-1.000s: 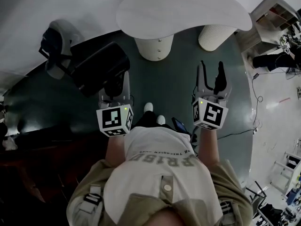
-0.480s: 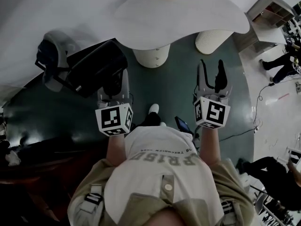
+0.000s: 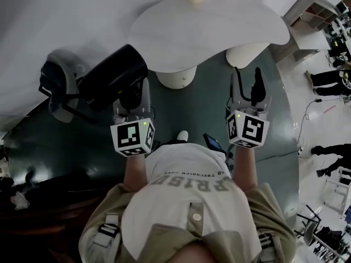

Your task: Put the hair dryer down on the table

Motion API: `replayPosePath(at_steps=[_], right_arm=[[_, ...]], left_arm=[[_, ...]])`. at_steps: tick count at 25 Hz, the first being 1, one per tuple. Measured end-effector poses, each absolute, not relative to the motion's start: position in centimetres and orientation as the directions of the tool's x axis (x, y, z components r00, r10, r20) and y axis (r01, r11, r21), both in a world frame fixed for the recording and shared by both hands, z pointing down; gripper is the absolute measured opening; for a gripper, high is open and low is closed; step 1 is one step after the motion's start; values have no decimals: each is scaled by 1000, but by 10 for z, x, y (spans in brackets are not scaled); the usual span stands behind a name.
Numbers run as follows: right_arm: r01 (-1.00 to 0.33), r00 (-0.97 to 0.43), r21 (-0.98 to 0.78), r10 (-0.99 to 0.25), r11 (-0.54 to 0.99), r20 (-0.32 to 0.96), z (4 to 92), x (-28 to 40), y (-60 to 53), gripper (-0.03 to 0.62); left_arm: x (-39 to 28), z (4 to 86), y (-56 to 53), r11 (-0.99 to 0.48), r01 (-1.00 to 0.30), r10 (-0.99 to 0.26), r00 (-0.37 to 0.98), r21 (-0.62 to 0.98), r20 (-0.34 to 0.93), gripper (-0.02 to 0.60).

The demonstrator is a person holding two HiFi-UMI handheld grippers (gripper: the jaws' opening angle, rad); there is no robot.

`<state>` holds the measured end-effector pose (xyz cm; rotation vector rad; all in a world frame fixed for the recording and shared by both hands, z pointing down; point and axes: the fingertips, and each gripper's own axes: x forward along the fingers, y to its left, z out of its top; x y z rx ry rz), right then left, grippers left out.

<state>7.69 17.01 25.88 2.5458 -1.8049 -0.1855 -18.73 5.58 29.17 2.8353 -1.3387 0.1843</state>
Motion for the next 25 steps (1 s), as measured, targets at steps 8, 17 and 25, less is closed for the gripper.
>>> replayPosePath(at_steps=[8, 17, 25], right_arm=[[-922, 373, 81, -924, -379, -80, 265, 83, 153, 265], [-914, 394, 73, -916, -399, -75, 271, 98, 139, 265], [-921, 372, 92, -925, -378, -76, 273, 127, 109, 265]], left_arm=[[-184, 299, 24, -658, -752, -751, 650, -46, 116, 110], [-174, 306, 5, -665, -745, -744, 654, -48, 136, 110], [-152, 307, -18, -640, -766, -765, 628, -58, 146, 110]])
